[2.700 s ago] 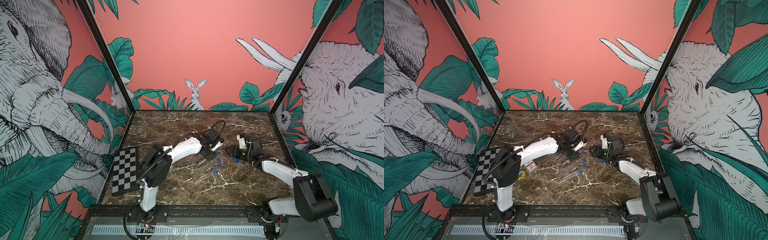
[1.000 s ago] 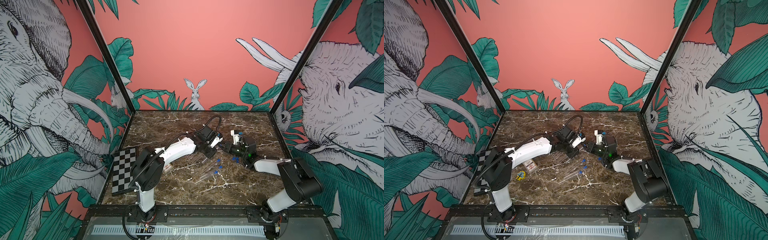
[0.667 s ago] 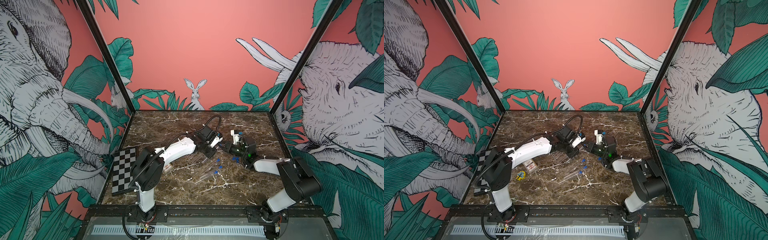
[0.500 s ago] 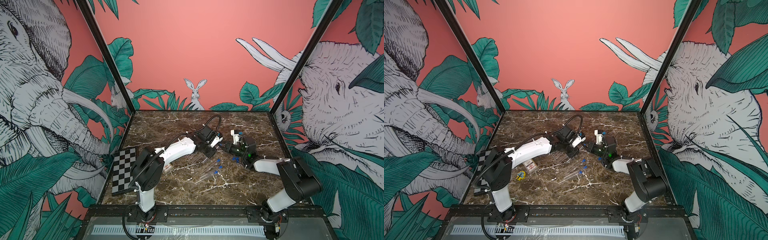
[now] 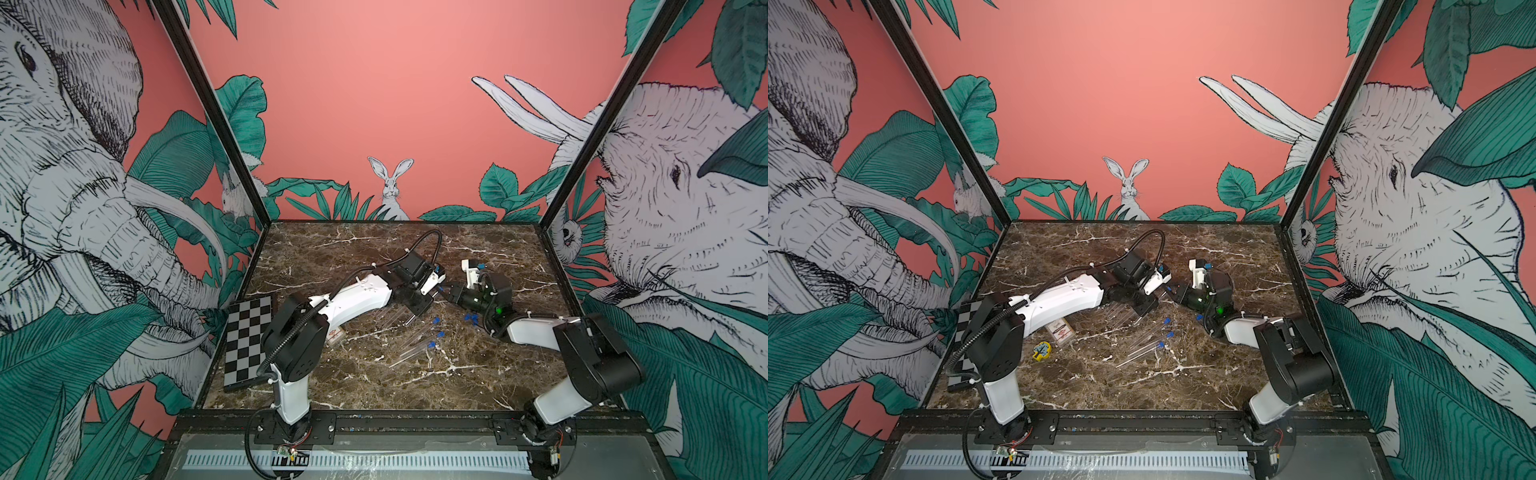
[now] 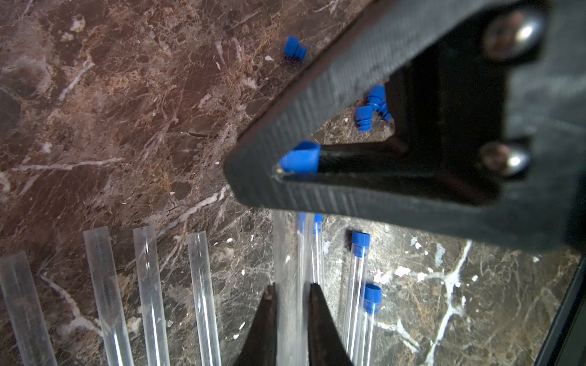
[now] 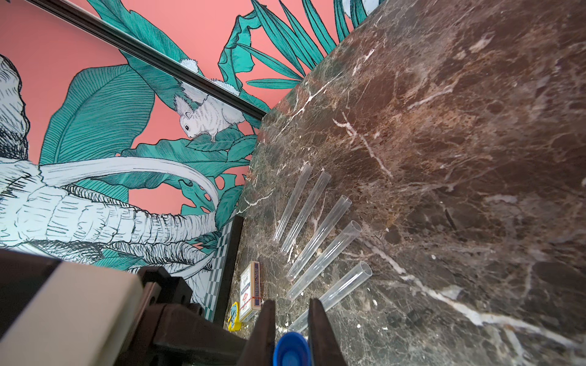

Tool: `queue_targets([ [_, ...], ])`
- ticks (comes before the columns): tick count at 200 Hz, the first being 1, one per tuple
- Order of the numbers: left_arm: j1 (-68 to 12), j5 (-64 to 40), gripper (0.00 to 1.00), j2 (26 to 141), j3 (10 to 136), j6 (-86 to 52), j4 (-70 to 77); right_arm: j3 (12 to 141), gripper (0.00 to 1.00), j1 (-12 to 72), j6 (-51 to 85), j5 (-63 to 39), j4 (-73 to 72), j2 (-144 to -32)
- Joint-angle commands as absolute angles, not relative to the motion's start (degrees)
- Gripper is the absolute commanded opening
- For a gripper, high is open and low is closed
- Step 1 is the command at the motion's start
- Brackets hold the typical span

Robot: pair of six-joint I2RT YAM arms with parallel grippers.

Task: Remove stoppers from test tubes
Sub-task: Open the stopper on the test tube.

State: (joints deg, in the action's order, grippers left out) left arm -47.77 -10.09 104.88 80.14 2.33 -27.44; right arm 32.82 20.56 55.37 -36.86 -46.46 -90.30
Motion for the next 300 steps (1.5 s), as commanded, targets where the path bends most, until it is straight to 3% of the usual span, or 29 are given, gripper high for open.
queue_targets([
  [1,-47.34,-9.72,0.08,102.13,78.53,2.01,-27.49,32.77,0.07,20.92,57.21,-37.44,-50.84,-89.57],
  [45,-47.13,-7.96,0.07,101.95,77.36,2.92,-28.39,33.04,0.03,20.74,58.04,-37.29,-51.50,-88.84],
  [95,-46.24,-6.09,0.06,101.32,76.21,3.78,-30.11,34.72,0.02,20.52,49.63,-34.56,-38.73,-84.26],
  [300,-45.18,-3.80,0.06,102.28,76.03,6.85,-33.99,38.23,0.01,18.98,48.83,-31.87,-38.68,-82.54],
])
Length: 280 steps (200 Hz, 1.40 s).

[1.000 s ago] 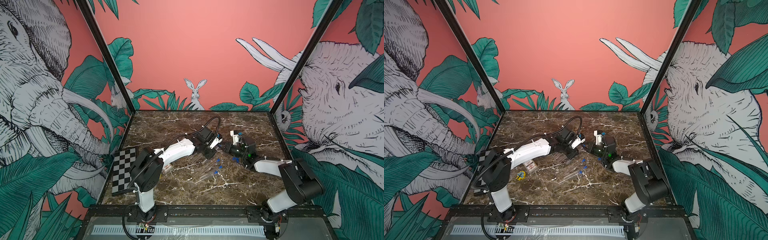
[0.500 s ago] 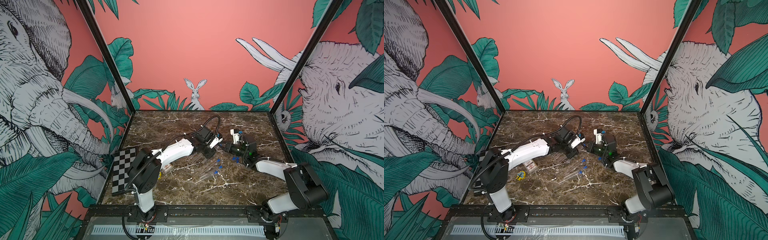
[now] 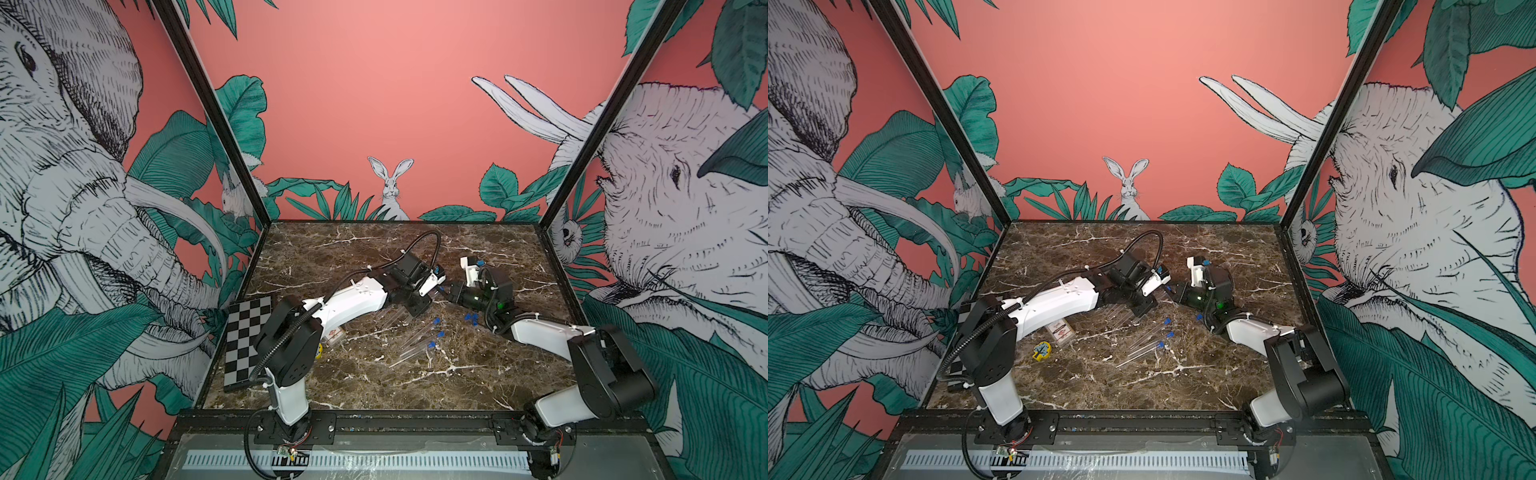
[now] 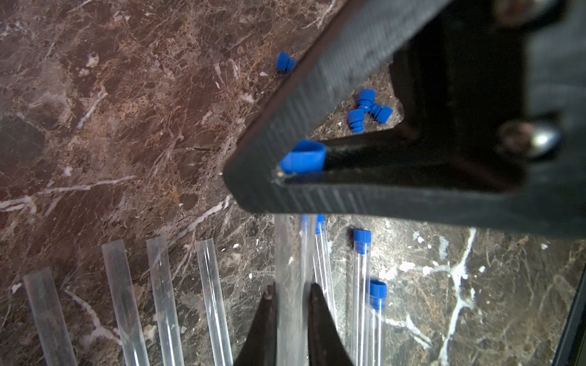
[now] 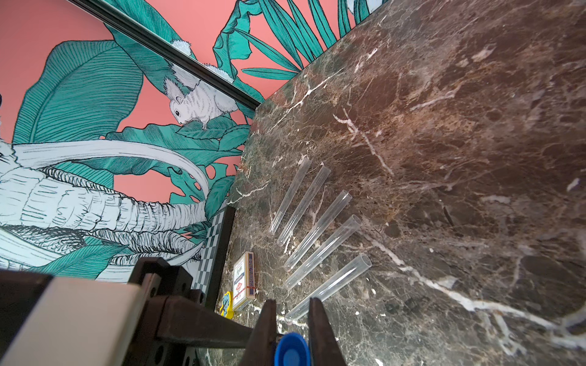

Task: Remove stoppers from test tubes
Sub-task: Open the stopper on the test tube.

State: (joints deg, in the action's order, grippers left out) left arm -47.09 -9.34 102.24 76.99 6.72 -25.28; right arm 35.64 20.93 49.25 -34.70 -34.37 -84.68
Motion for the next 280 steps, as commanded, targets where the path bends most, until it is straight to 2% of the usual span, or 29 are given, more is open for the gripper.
queue_targets([
  [1,-45.18,-3.79,0.06,102.29,76.03,6.90,-33.96,38.23,0.01,18.98,48.85,-31.89,-38.68,-82.53],
  [94,-45.18,-4.14,0.06,102.29,76.11,7.16,-34.58,38.76,0.01,18.37,51.15,-32.01,-40.61,-82.68],
  [165,-45.18,-4.20,0.06,101.58,76.03,7.25,-34.44,38.90,0.01,18.28,48.69,-30.43,-35.78,-80.73],
  [246,-45.18,-4.67,0.06,100.62,74.45,7.46,-33.40,38.22,0.02,17.84,52.19,-31.01,-41.44,-81.57],
  [280,-45.18,-4.58,0.06,100.61,74.44,7.72,-33.65,39.61,0.02,17.76,47.62,-30.12,-33.81,-80.37],
])
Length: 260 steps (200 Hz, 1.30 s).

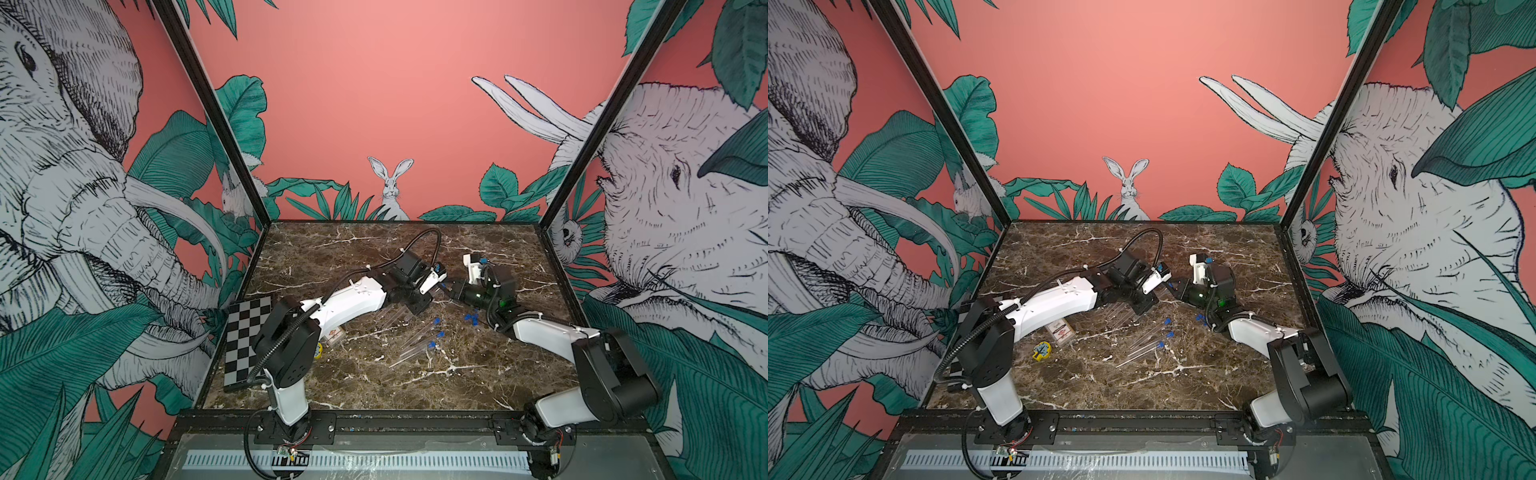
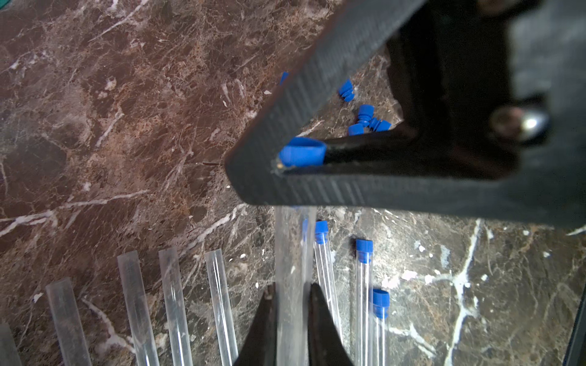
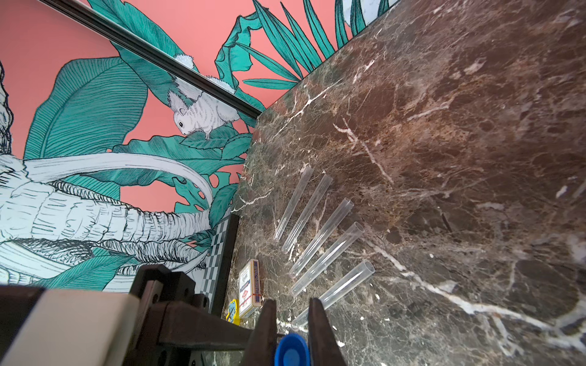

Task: Remove stoppers from test tubes
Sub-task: Open the stopper on the test tube, then place the test tube at the center of the board.

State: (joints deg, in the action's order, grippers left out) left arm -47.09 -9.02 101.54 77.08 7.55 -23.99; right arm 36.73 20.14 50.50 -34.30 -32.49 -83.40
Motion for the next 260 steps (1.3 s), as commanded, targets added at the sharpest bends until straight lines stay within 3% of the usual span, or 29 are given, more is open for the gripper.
queue_targets([
  [1,-45.18,-4.58,0.06,100.58,74.40,7.68,-33.66,39.67,0.02,17.84,47.41,-30.13,-33.52,-80.31],
  [43,-45.18,-4.33,0.06,100.42,74.18,7.68,-33.75,40.27,0.02,17.81,43.92,-27.62,-27.91,-78.32],
  [131,-45.18,-3.68,0.06,100.24,74.05,7.78,-34.03,39.29,0.04,16.72,47.15,-29.10,-32.45,-79.38],
  [260,-47.69,-2.10,0.09,109.36,81.30,4.96,-37.20,39.76,0.04,15.83,33.42,-20.46,-1.64,-75.60],
])
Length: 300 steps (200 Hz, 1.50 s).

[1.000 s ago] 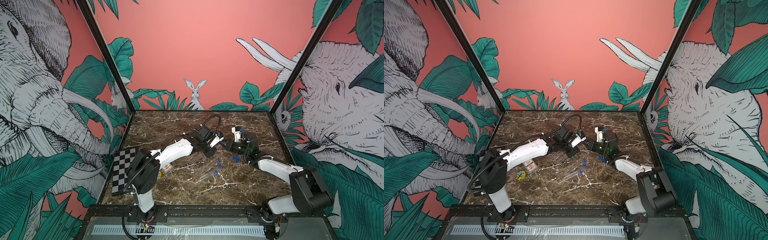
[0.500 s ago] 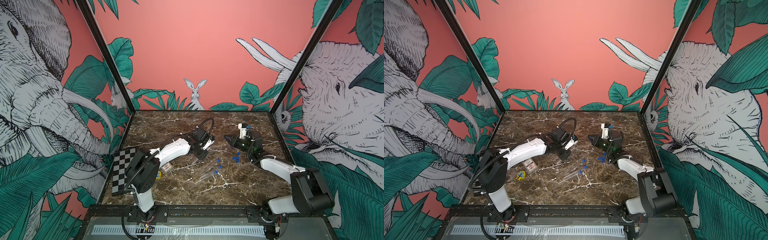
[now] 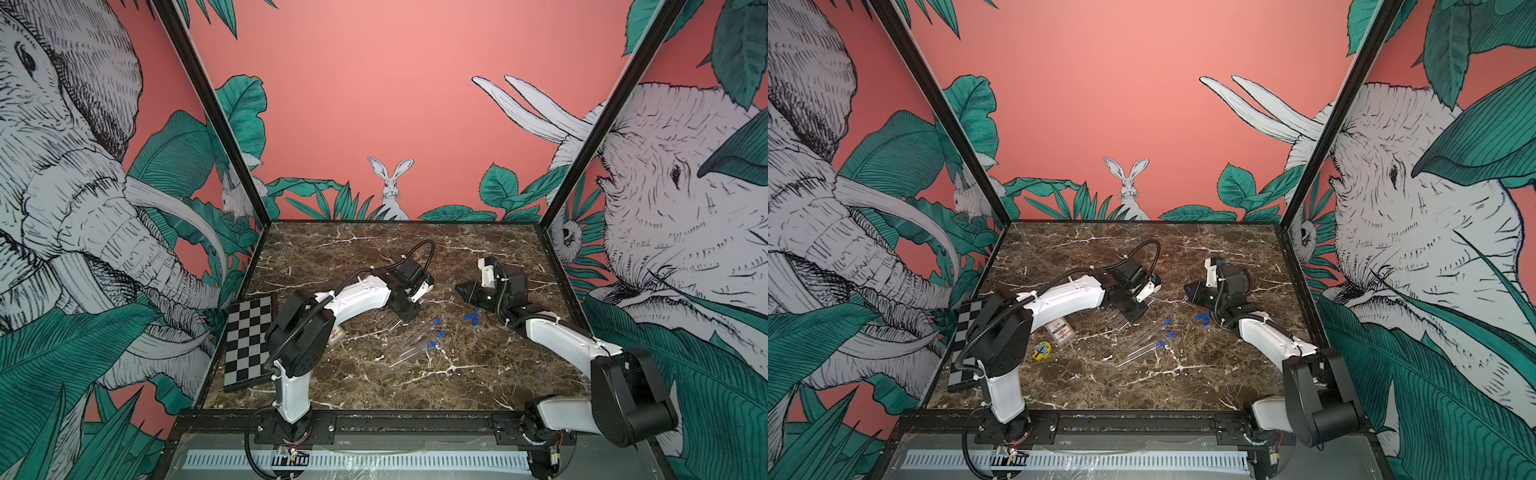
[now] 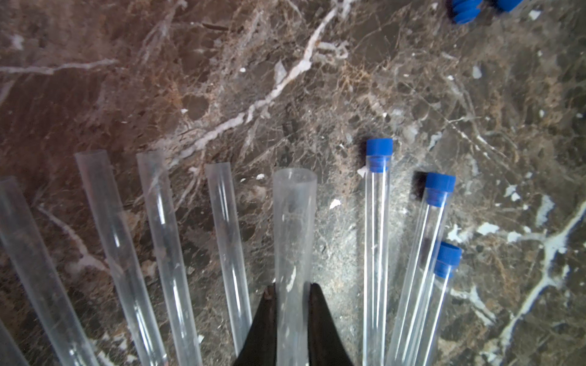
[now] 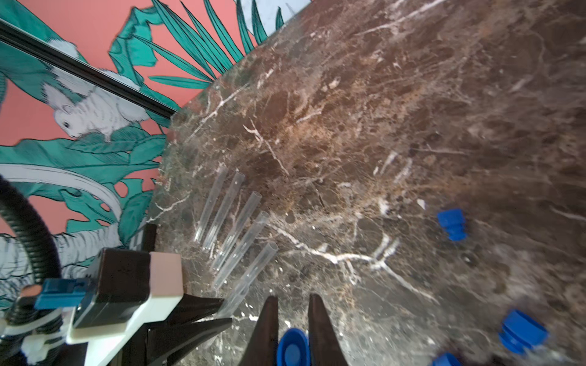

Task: Remove stoppers from test tubes
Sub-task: Place the test tube at the center of the board.

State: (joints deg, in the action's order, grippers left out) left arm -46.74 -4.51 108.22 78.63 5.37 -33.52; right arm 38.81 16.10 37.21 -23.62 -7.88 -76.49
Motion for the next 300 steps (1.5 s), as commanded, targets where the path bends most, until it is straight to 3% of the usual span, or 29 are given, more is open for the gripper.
queue_targets([
  [1,-47.75,-1.88,0.09,109.48,81.43,4.98,-37.28,39.70,0.04,15.82,33.45,-20.43,-1.52,-75.59],
  [91,-48.52,0.63,0.14,116.05,85.52,4.16,-42.24,38.60,0.04,15.78,31.28,-19.33,2.93,-74.87],
  [161,-48.60,-0.24,0.36,115.25,85.35,4.71,-42.03,37.54,0.04,15.82,30.45,-17.96,8.04,-72.20],
  [219,-48.60,-0.15,0.38,112.55,86.15,4.57,-42.72,35.65,0.03,15.87,28.43,-16.52,17.16,-70.23],
  [300,-48.52,-1.36,0.43,108.58,86.16,3.92,-41.67,29.36,0.03,15.82,30.07,-15.45,13.00,-73.07],
])
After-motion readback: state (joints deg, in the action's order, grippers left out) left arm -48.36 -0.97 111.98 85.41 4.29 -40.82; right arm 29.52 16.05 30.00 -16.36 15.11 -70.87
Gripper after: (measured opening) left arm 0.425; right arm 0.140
